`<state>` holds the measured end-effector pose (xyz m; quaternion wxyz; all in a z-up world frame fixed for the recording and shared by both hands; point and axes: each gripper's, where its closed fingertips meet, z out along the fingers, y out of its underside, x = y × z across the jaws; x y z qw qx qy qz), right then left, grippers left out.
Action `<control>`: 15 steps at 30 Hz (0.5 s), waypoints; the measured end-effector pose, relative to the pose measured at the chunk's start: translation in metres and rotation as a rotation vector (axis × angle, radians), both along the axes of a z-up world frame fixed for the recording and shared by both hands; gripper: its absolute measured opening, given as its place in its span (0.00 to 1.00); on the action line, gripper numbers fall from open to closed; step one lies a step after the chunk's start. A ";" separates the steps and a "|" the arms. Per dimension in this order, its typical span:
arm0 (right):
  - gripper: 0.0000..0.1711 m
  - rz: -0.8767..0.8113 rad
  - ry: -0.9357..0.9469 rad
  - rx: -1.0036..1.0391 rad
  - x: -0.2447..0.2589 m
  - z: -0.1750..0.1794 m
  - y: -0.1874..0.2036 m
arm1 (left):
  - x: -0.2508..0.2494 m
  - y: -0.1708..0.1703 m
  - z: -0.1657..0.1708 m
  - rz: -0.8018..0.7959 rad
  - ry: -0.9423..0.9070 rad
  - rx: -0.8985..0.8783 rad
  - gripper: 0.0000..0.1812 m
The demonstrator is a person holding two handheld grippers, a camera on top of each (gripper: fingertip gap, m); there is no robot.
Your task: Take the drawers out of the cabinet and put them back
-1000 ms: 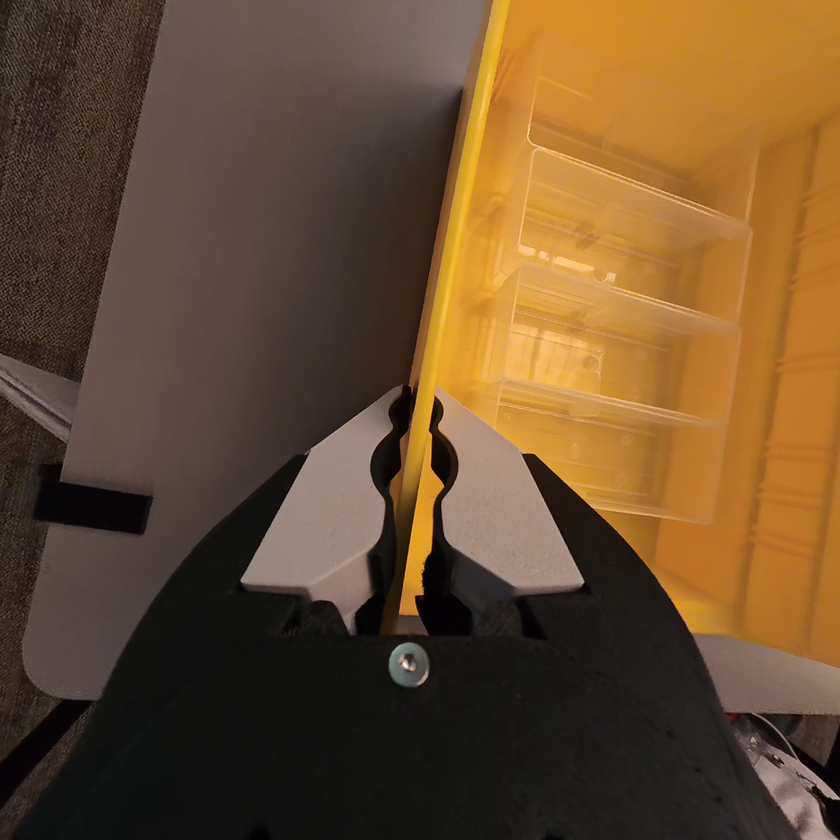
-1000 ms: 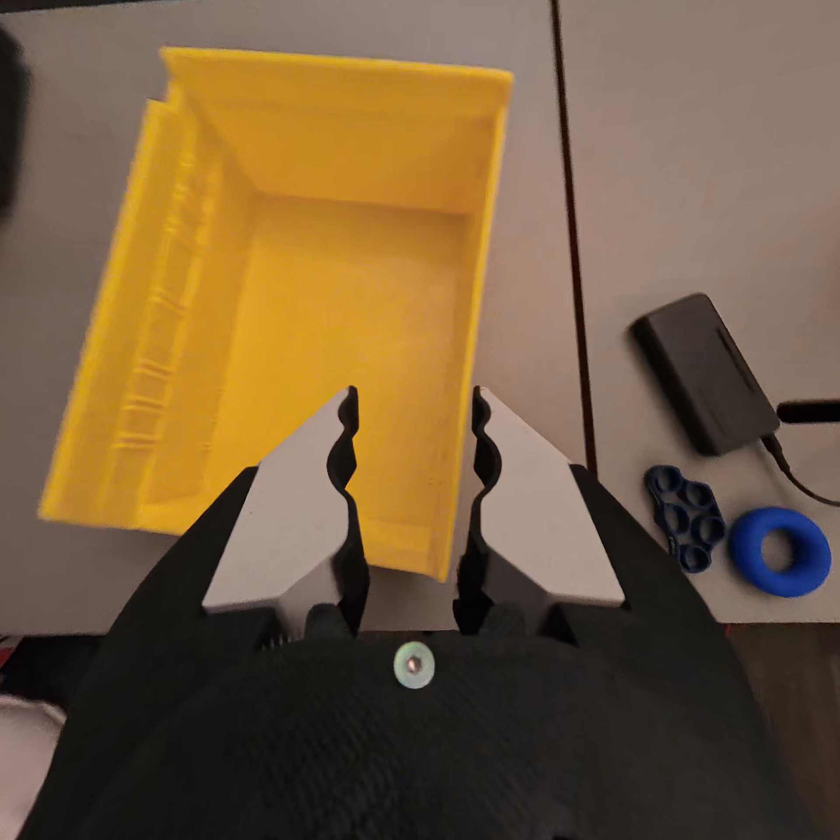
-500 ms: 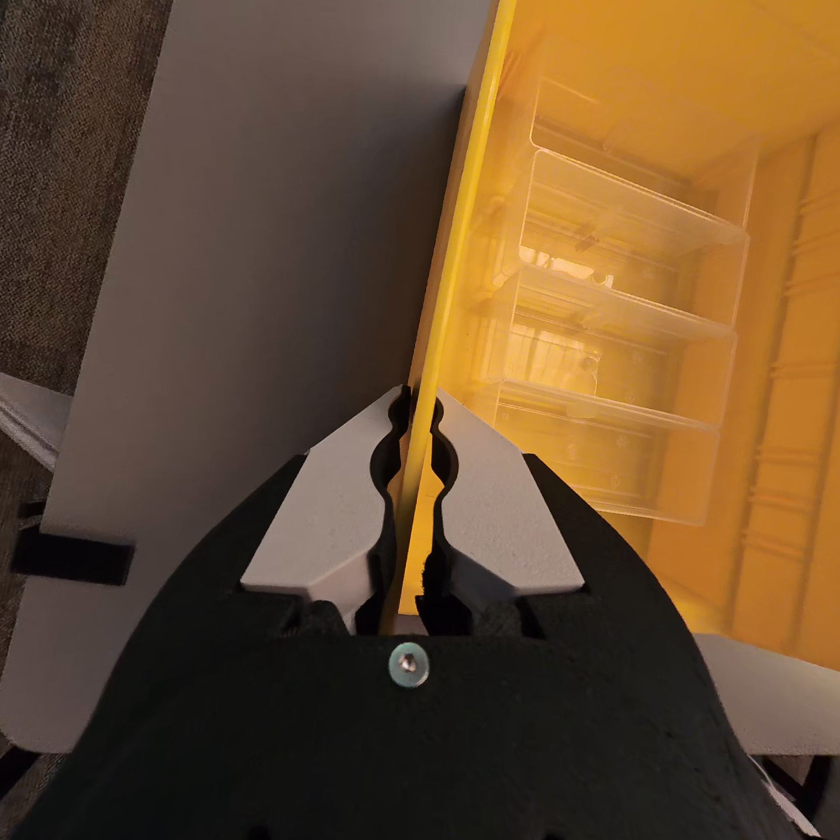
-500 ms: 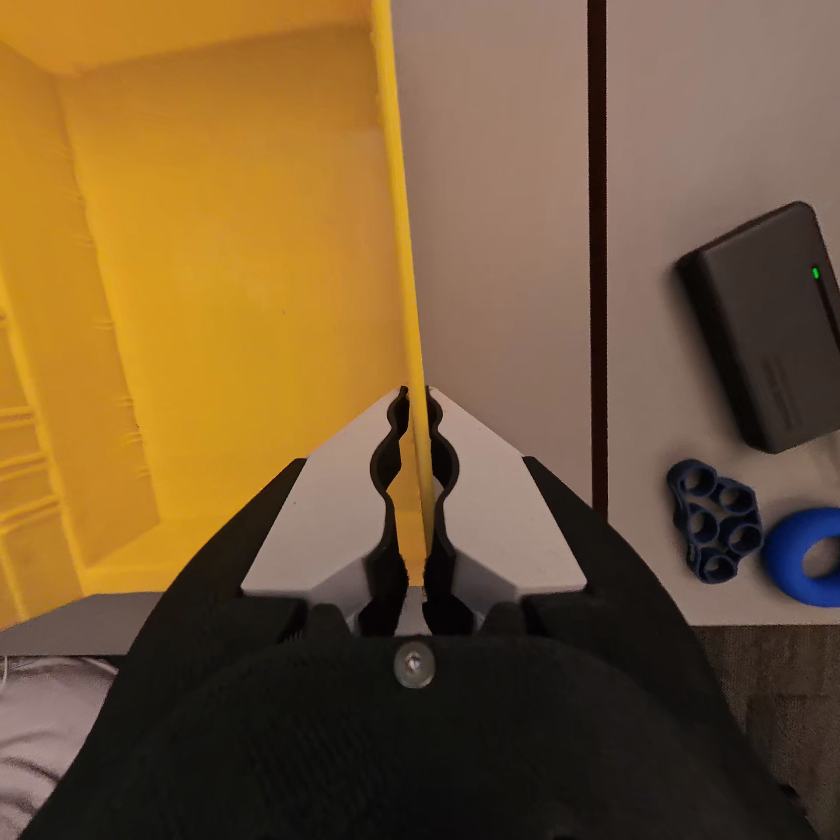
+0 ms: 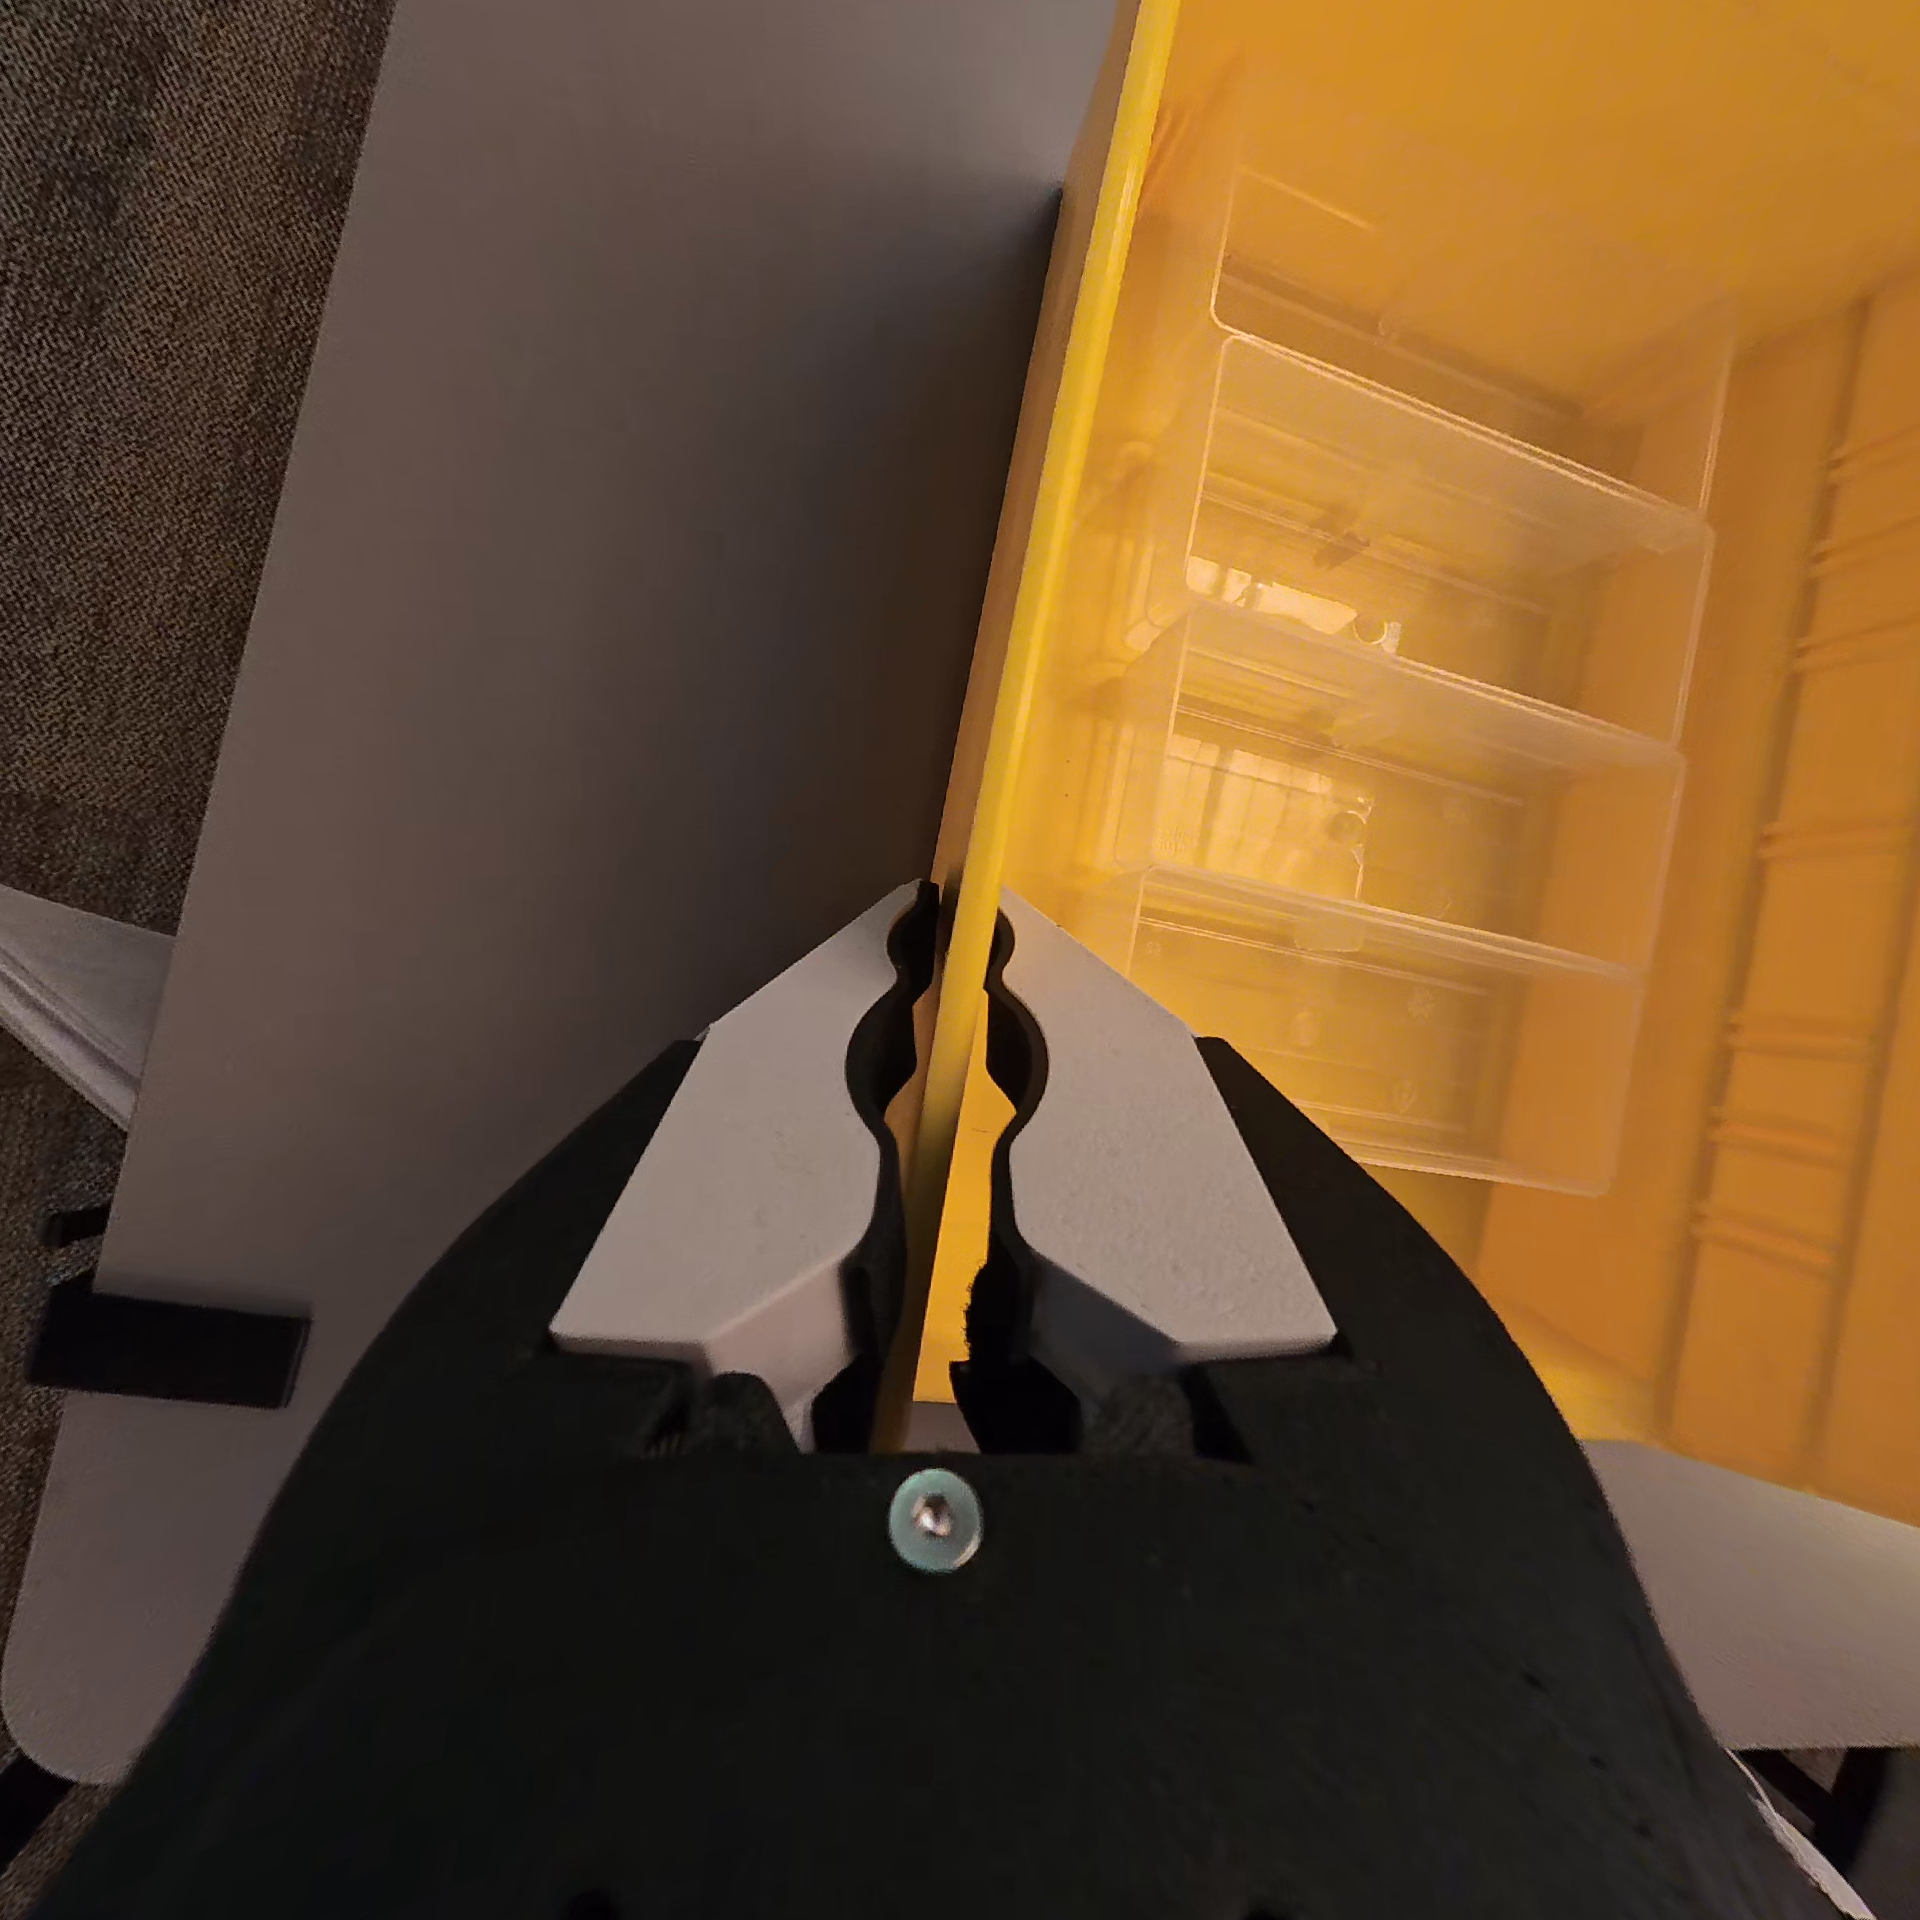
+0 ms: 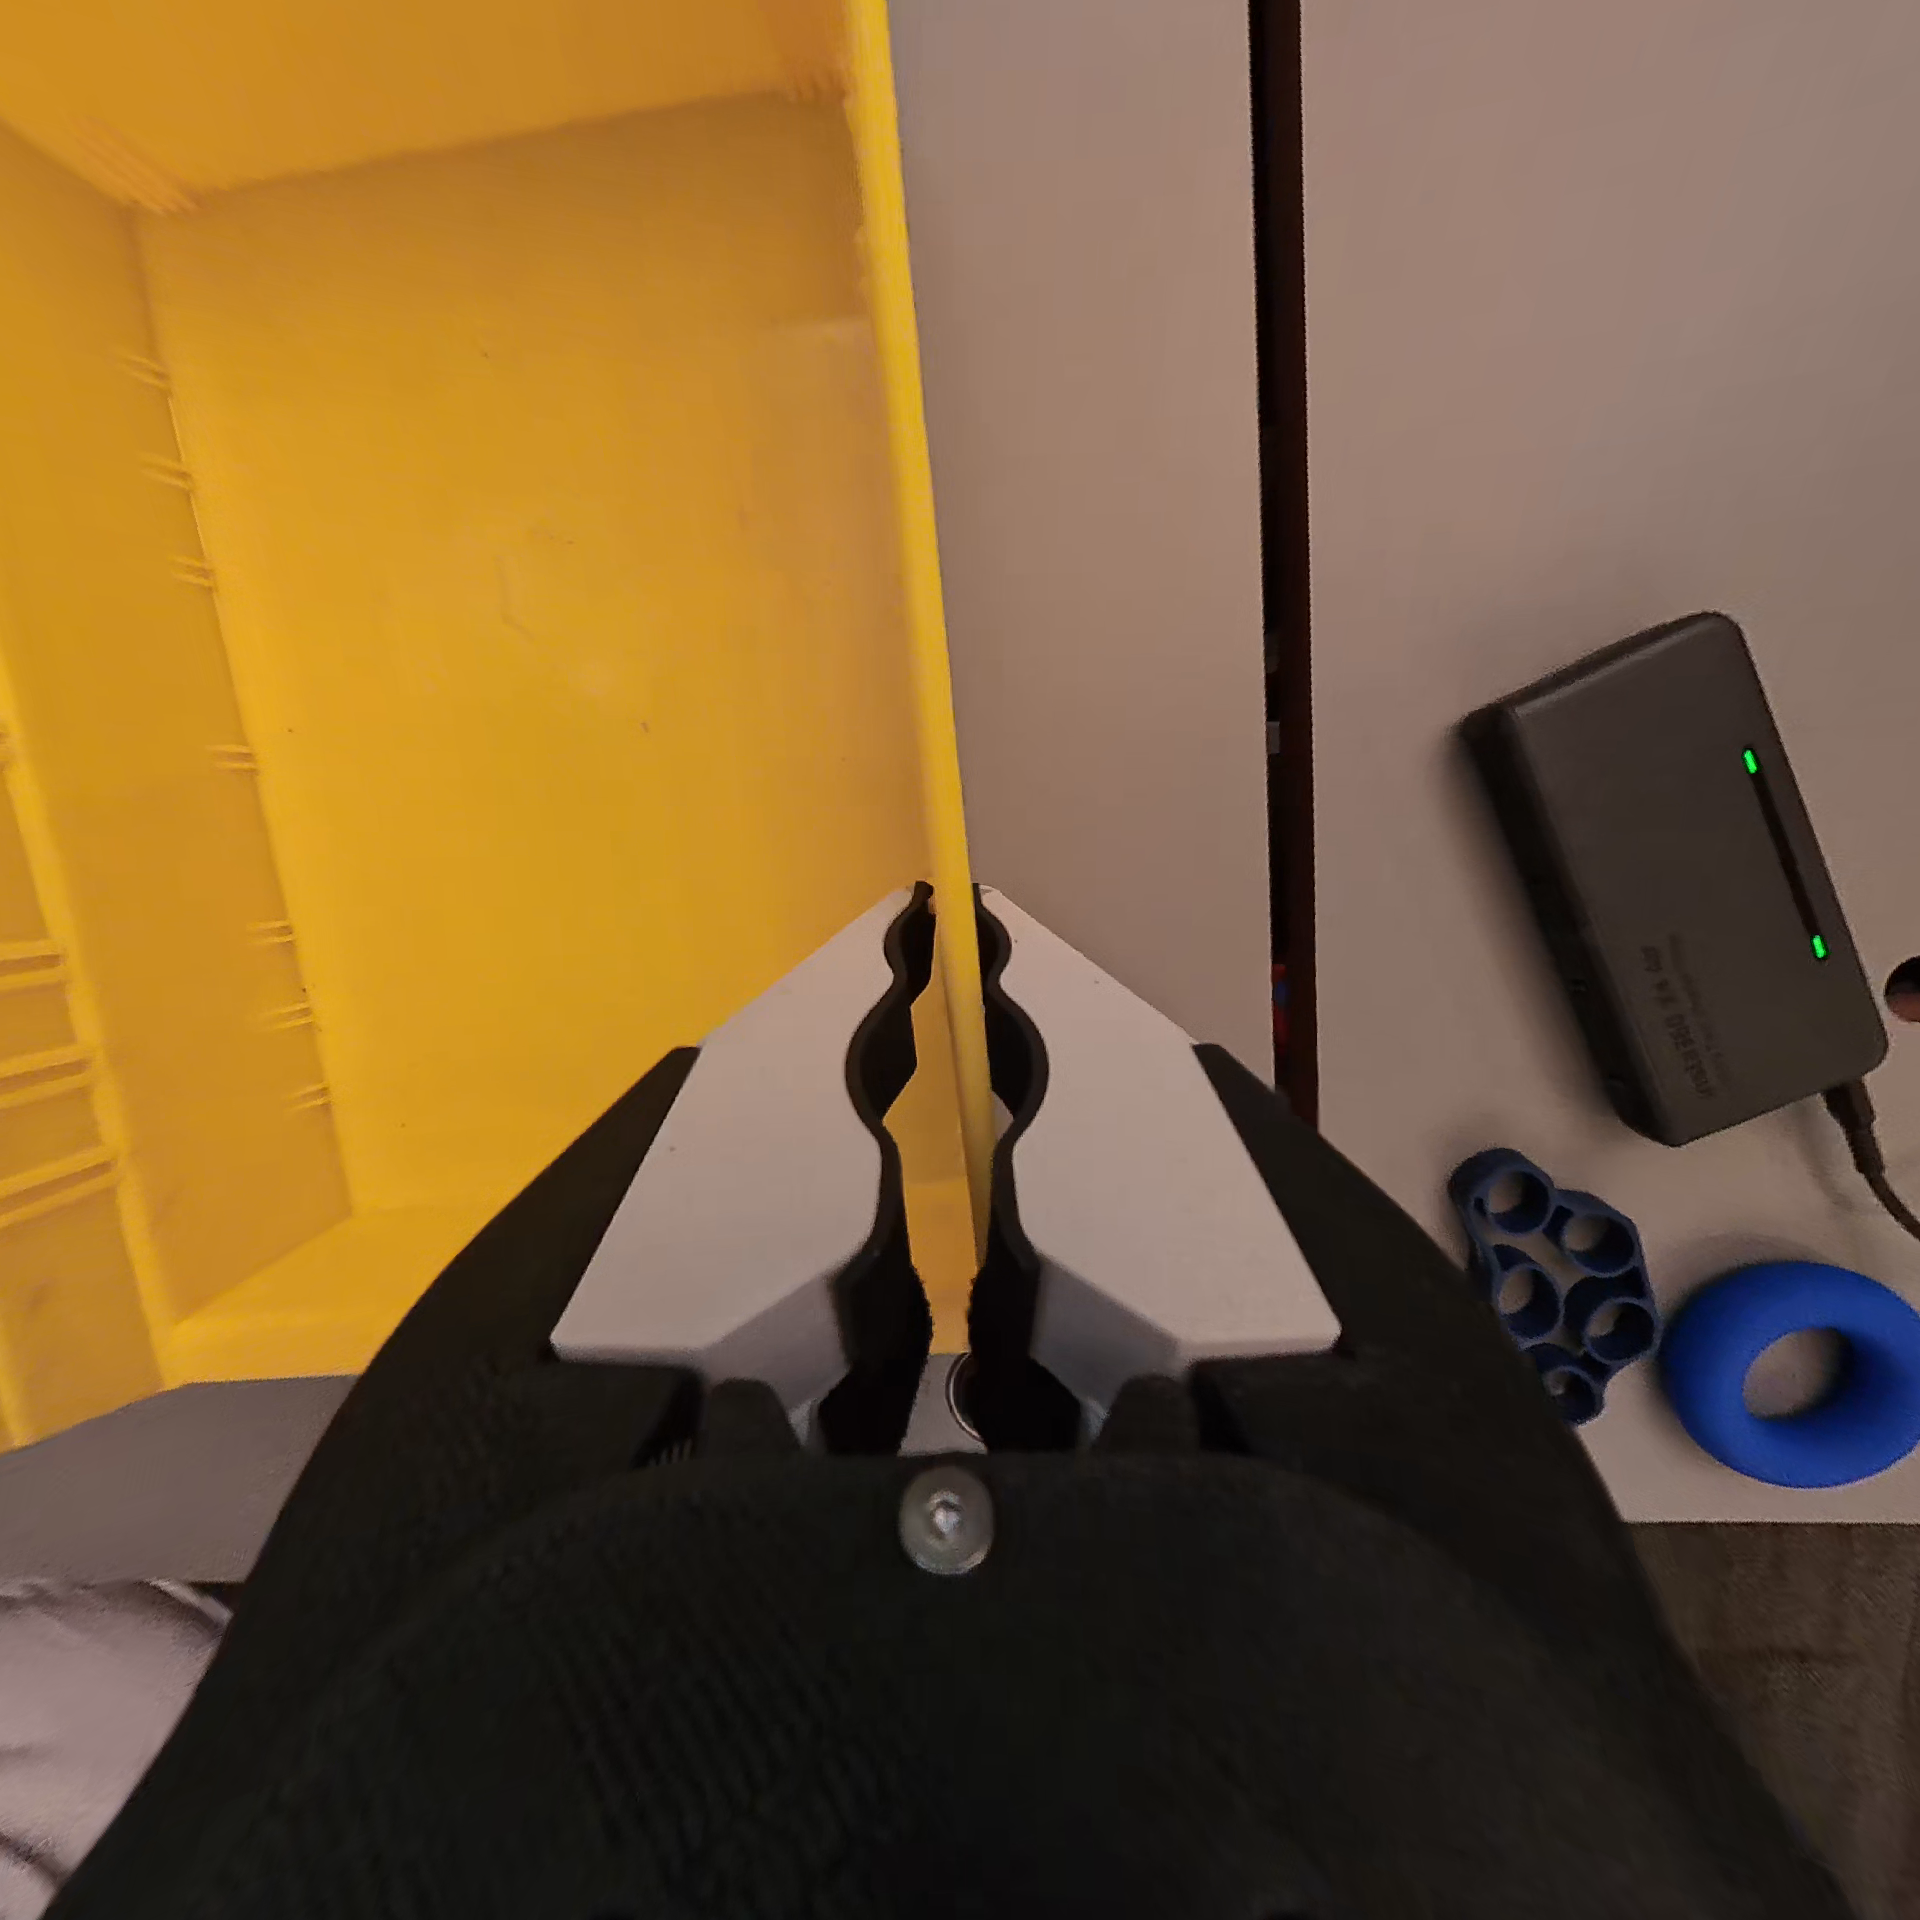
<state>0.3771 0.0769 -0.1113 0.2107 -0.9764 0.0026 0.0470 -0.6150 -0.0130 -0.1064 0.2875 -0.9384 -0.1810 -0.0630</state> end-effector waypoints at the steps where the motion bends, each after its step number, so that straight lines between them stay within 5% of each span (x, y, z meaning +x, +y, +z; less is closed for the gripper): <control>1: 0.02 0.006 -0.001 0.001 0.000 0.000 0.000 | 0.000 0.000 0.000 -0.002 0.002 0.001 0.02; 10: 0.06 0.001 -0.046 0.112 0.003 0.010 0.003 | 0.001 0.003 0.003 -0.024 0.017 0.054 0.03; 15: 0.13 -0.033 -0.335 0.463 0.016 0.092 0.008 | 0.003 0.005 0.054 -0.018 0.042 0.316 0.14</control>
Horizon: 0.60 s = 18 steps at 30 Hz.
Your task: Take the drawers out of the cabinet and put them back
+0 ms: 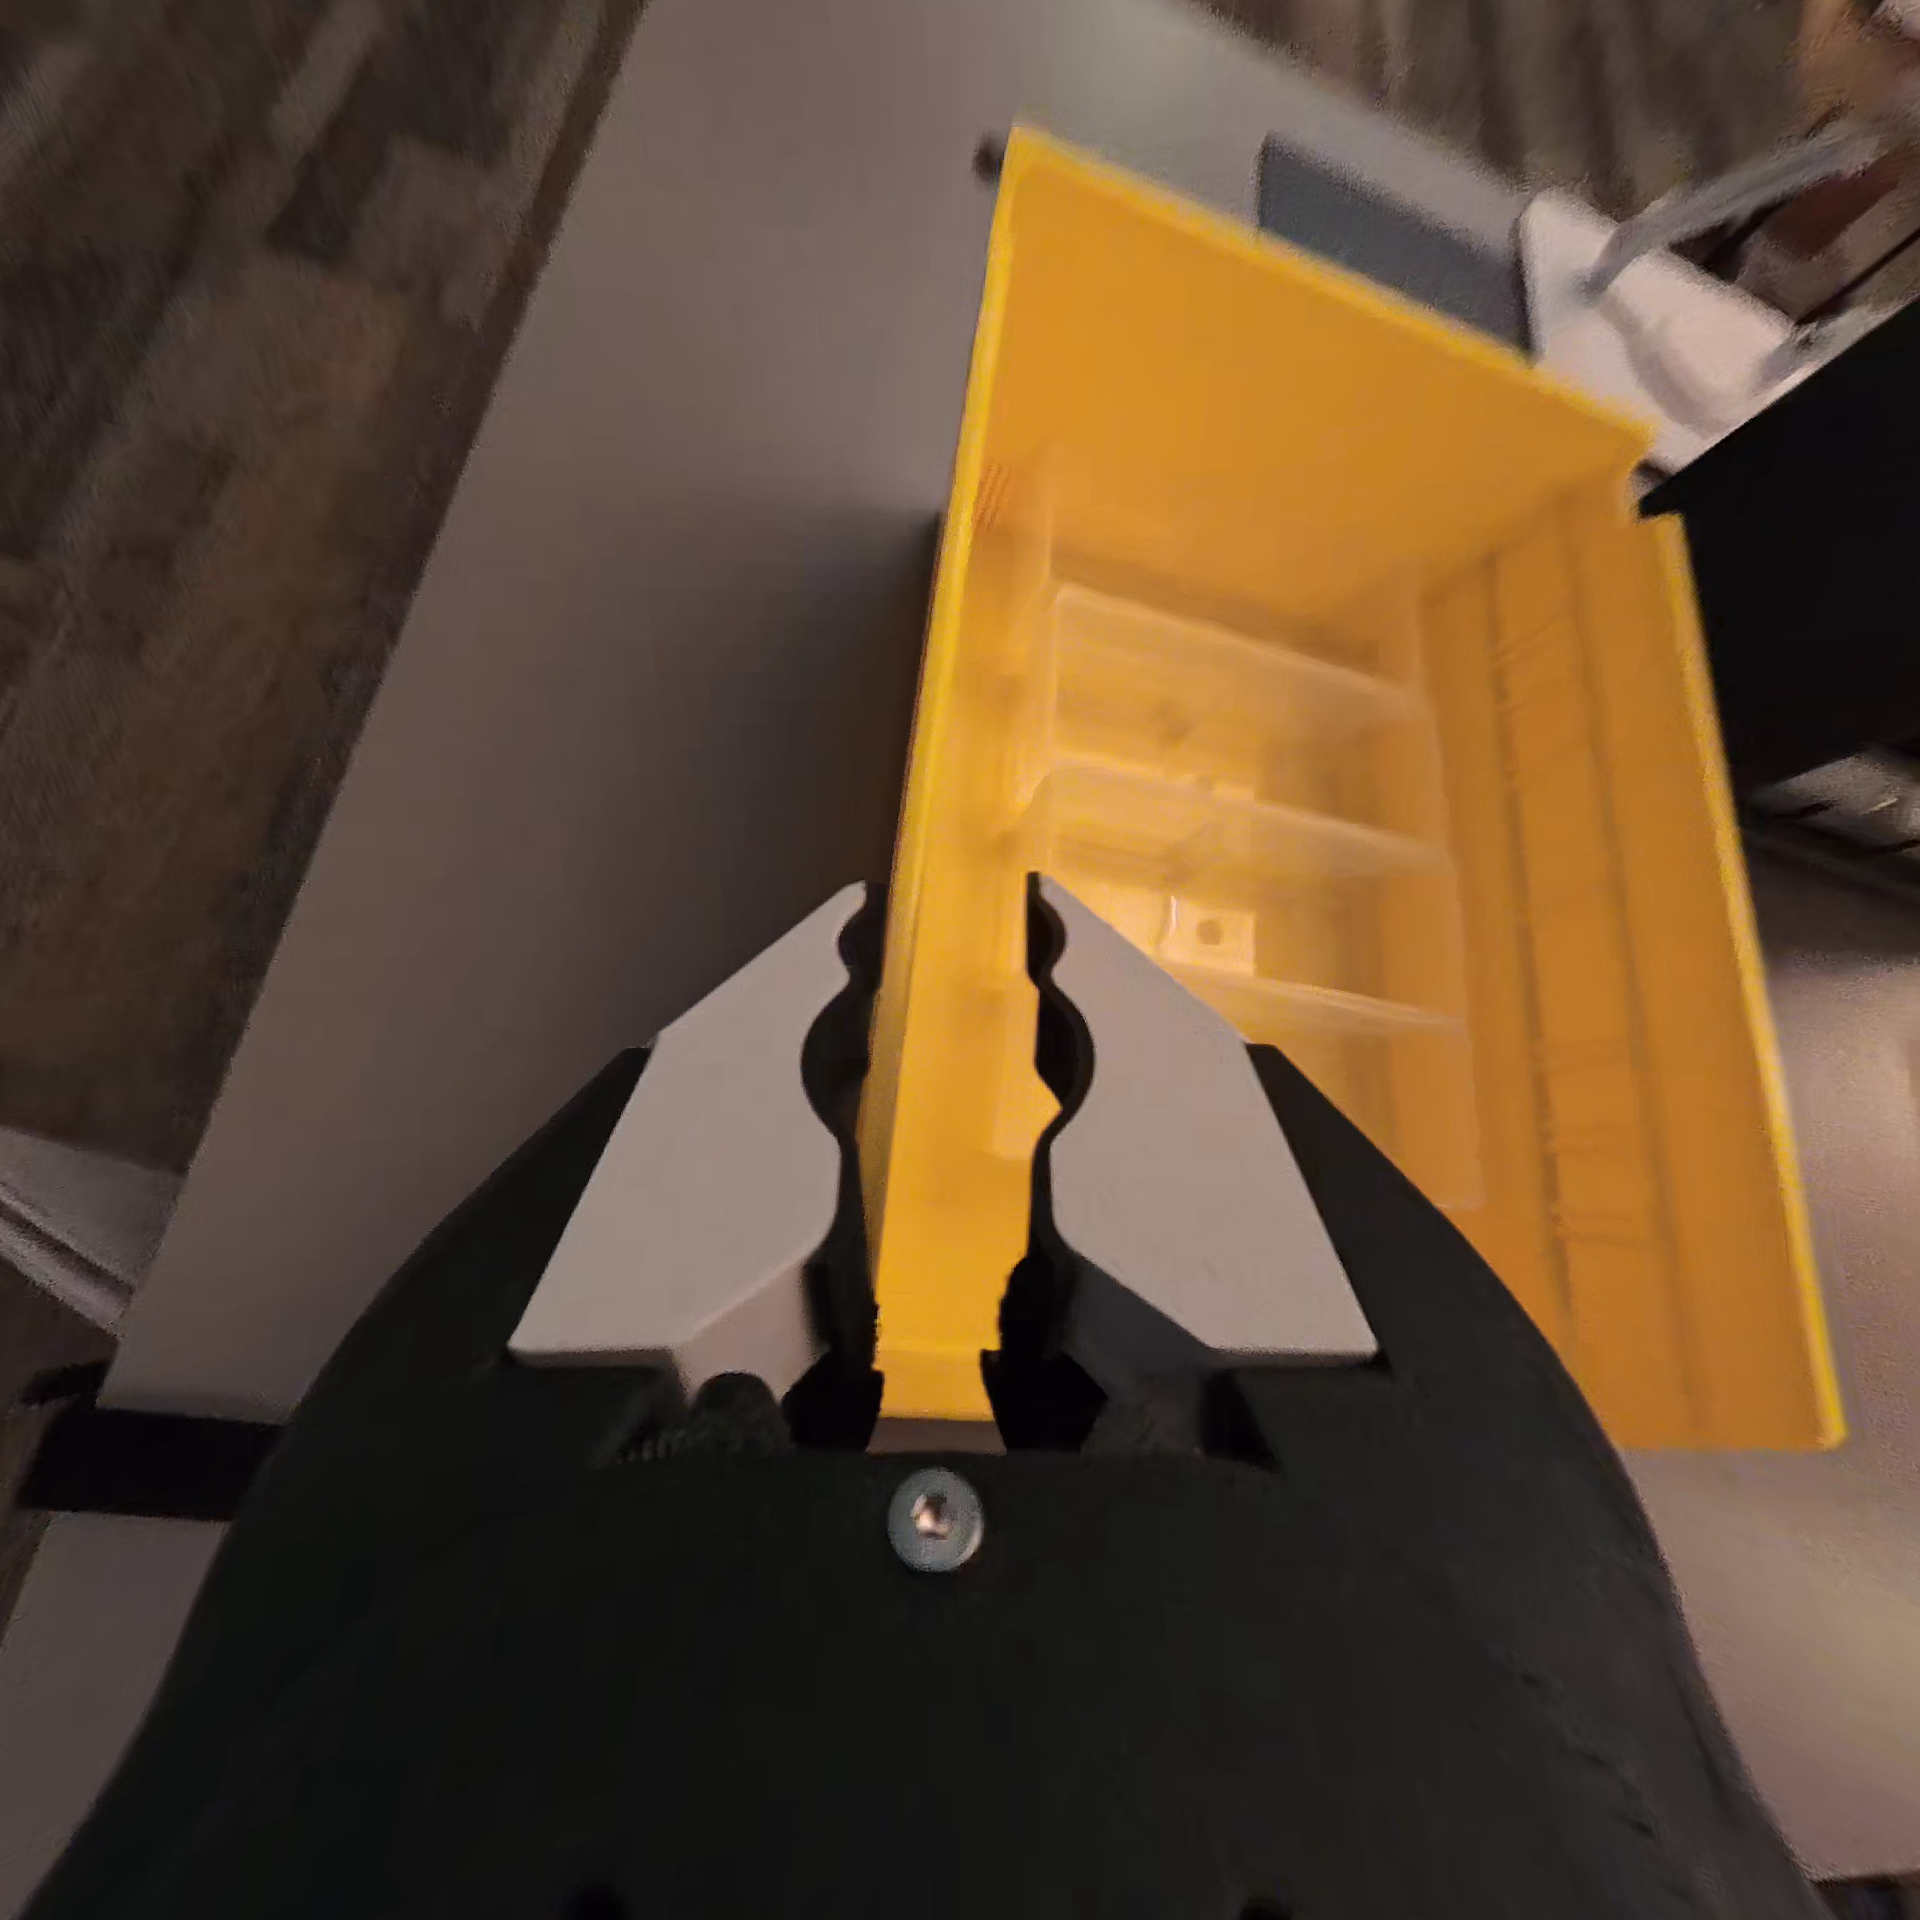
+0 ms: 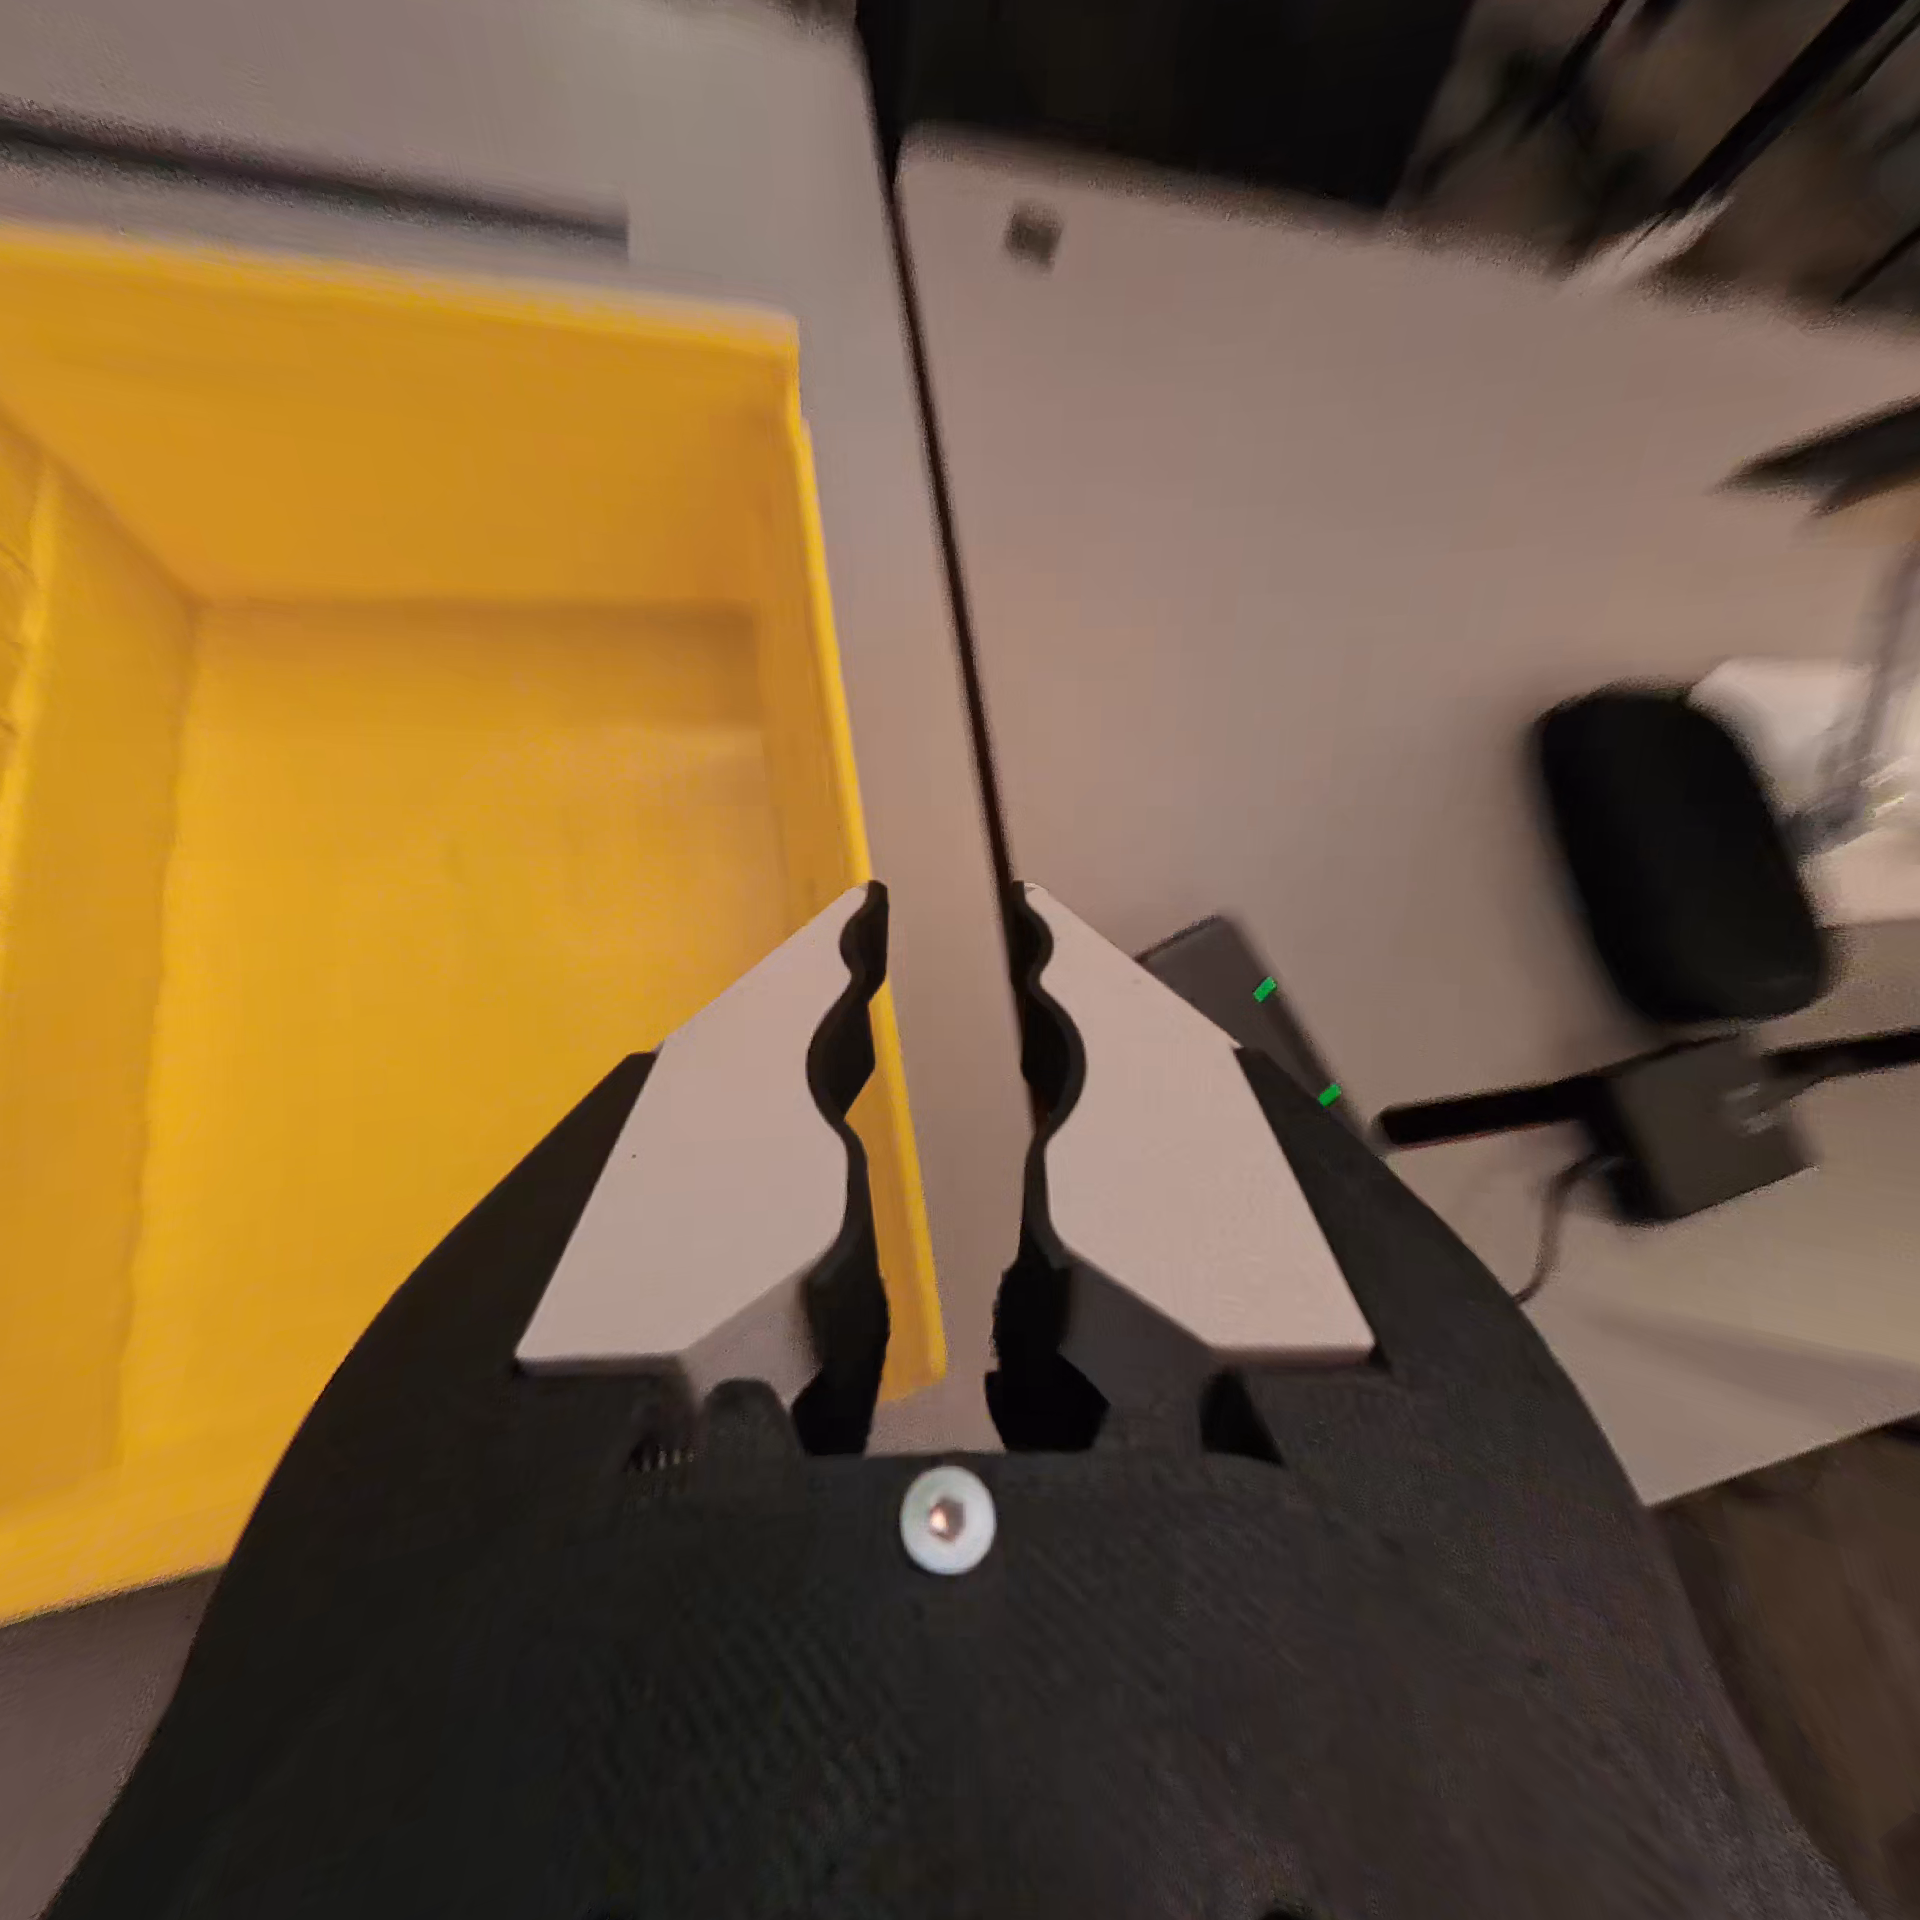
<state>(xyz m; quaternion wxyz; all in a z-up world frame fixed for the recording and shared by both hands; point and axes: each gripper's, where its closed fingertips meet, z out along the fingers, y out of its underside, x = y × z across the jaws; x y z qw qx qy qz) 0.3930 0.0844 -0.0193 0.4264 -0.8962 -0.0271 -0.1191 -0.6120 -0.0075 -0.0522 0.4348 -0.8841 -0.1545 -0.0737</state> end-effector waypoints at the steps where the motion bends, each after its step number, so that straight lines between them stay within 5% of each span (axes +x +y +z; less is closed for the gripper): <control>1: 0.13 0.015 -0.048 0.098 -0.006 0.025 0.000 | 0.002 -0.001 0.014 -0.010 0.022 0.055 0.18; 5: 0.27 0.172 -0.066 0.478 -0.068 0.115 -0.001 | 0.029 -0.005 0.056 -0.172 0.146 0.221 0.21; 7: 0.40 0.310 -0.009 0.608 -0.112 0.143 -0.001 | 0.041 -0.005 0.056 -0.252 0.223 0.218 0.23; 10: 0.47 0.535 0.117 0.689 -0.185 0.166 -0.002 | 0.065 -0.007 0.036 -0.409 0.266 0.159 0.23; 18: 0.37 0.980 0.392 1.018 -0.333 0.242 -0.028 | 0.117 -0.023 -0.012 -0.906 0.366 0.011 0.22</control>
